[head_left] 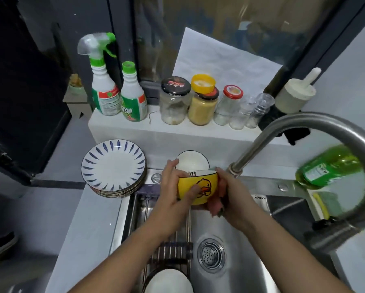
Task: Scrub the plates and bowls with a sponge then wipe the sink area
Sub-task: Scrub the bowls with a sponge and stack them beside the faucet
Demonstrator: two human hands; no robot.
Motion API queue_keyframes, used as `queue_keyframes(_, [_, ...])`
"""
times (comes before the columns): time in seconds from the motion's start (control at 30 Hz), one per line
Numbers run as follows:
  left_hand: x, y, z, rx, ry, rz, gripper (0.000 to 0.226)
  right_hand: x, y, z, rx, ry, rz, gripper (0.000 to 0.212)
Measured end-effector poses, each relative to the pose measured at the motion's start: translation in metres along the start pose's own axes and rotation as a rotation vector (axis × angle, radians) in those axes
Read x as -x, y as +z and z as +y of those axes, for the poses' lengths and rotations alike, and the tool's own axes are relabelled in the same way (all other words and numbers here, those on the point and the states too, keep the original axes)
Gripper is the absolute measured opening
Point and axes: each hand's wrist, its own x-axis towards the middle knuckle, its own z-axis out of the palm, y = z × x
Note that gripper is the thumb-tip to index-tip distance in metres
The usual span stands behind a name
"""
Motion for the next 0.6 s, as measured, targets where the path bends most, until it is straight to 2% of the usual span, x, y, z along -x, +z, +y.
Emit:
queue_keyframes(0.07, [-0.015, -0.005, 0.0, -0.016, -0.012, 0.009, 0.043, -0.018, -0.004, -0.002, -0.001, 0.027, 0.044, 0.064])
queue_keyframes(0.1, [-0.024, -0.01, -0.002, -0.017, -0.036, -0.014, 0.052, -0.031, -0.007, -0.002, -0.011, 0.025, 0.077, 0.062])
queue_keyframes(0.2, [-0.049, -0.025, -0.013, -0.029, -0.152, -0.113, 0.1, -0.055, -0.012, -0.009, 0.001, -0.052, 0.103, 0.019])
queue_keyframes(0.27, [-0.065, -0.033, -0.02, -0.076, -0.183, -0.182, 0.113, -0.069, -0.016, -0.008, 0.074, -0.06, 0.156, 0.023])
queue_keyframes(0.37, [-0.081, -0.037, -0.032, -0.156, -0.161, -0.225, 0.121, -0.081, -0.014, -0.003, 0.229, -0.08, 0.223, 0.043])
queue_keyframes(0.4, [-0.086, -0.037, -0.036, -0.179, -0.145, -0.236, 0.123, -0.084, -0.011, -0.001, 0.274, -0.086, 0.251, 0.042])
queue_keyframes(0.5, [-0.099, -0.037, -0.045, -0.237, -0.048, -0.257, 0.121, -0.089, -0.004, 0.002, 0.303, -0.117, 0.35, 0.018])
queue_keyframes(0.6, [-0.108, -0.031, -0.049, -0.263, 0.058, -0.222, 0.116, -0.096, -0.005, 0.007, 0.339, -0.166, 0.443, 0.02])
